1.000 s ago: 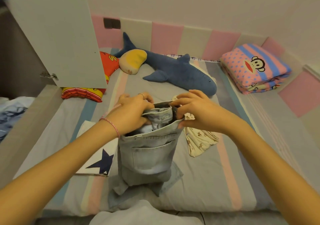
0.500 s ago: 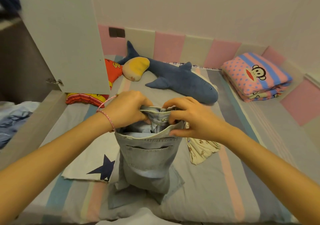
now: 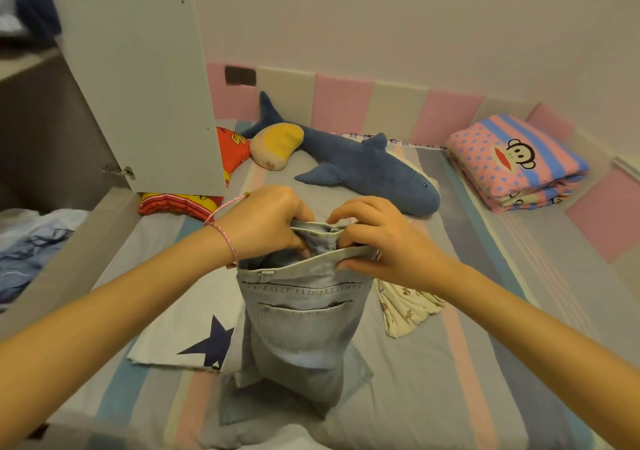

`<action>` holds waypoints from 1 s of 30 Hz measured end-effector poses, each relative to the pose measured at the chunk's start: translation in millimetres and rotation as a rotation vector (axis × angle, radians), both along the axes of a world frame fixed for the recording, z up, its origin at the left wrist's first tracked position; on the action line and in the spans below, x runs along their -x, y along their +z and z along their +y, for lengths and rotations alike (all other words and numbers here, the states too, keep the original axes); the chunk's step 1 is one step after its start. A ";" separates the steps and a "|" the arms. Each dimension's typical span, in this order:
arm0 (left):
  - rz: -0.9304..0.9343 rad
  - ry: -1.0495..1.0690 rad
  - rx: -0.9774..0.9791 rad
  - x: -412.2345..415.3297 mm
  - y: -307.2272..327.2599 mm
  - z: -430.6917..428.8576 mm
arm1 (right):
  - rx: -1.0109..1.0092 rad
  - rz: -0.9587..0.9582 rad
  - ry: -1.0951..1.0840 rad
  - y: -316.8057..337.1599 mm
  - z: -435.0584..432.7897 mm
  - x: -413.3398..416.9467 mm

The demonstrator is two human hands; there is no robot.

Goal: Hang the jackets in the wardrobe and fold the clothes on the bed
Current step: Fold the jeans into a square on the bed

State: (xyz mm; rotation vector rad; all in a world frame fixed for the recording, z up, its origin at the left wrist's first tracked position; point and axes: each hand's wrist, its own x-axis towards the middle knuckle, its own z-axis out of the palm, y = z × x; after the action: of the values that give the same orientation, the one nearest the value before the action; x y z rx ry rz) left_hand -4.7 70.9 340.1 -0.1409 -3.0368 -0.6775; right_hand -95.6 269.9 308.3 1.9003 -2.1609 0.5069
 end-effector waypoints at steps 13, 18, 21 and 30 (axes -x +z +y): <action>-0.014 -0.035 0.072 -14.2 6.9 3.6 | -0.041 0.064 -0.012 4.7 7.8 0.2; -0.207 -0.162 0.097 -14.0 12.7 -19.8 | -0.076 -0.022 -0.065 15.5 15.3 4.5; -0.274 -0.228 -0.166 -17.0 3.0 -21.9 | -0.096 0.011 -0.117 17.8 19.4 6.4; -0.182 -0.265 -0.230 -17.7 12.6 -22.4 | -0.101 -0.196 -0.113 43.9 29.3 6.0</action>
State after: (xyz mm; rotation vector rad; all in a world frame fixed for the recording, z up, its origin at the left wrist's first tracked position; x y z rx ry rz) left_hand 13.0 48.4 352.7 -0.5090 -3.1083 -1.1085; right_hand -101.6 299.2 352.2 1.8328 -2.4452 0.5957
